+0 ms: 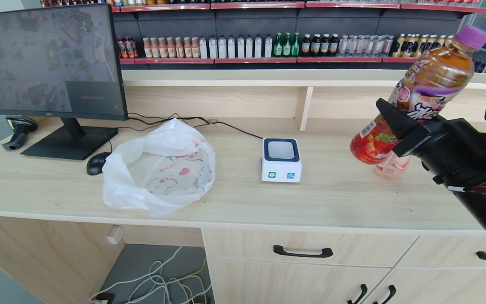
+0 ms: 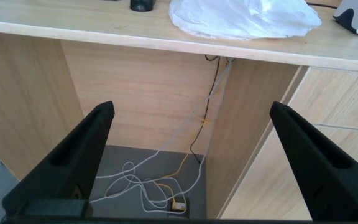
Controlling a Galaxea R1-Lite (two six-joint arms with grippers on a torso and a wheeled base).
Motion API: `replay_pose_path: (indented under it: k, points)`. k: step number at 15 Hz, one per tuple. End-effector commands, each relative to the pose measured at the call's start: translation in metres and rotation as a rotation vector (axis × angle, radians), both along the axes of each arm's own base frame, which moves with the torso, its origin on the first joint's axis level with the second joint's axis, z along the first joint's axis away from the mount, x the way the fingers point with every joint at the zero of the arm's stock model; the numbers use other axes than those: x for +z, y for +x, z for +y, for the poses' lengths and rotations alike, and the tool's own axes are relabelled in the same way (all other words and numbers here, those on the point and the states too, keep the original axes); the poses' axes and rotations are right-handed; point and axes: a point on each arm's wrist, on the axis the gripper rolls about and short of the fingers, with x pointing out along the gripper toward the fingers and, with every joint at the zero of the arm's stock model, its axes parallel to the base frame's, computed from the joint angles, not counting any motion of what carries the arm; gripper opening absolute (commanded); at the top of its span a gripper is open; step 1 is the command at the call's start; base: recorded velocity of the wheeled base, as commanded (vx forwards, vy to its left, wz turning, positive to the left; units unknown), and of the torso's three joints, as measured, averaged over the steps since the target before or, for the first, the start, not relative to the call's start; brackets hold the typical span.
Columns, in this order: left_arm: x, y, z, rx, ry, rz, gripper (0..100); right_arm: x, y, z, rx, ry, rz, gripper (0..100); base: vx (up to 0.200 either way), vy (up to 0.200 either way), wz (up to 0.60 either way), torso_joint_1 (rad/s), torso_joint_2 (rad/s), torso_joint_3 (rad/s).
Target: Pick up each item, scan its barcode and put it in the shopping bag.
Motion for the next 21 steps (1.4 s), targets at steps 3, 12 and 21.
replay_pose_path:
  k: [3, 12, 21]
  points:
    - [0.0000, 0.0000, 0.0000, 0.000, -0.002, -0.001, 100, -0.0027, 0.0054, 0.0017, 0.001, -0.003, 0.009, 0, 0.000, 0.200, 0.00, -0.002, 0.00, 0.004]
    - [0.0000, 0.0000, 0.0000, 0.000, -0.001, -0.001, 100, -0.0032, 0.0100, 0.0040, 0.004, -0.003, 0.009, 0, 0.000, 0.133, 0.00, 0.004, 0.00, 0.000]
    - [0.0002, 0.0000, 0.0000, 0.000, -0.001, -0.002, 100, -0.0057, 0.0118, 0.0050, 0.004, -0.009, 0.017, 0, 0.000, 0.000, 0.27, -0.002, 0.00, 0.002]
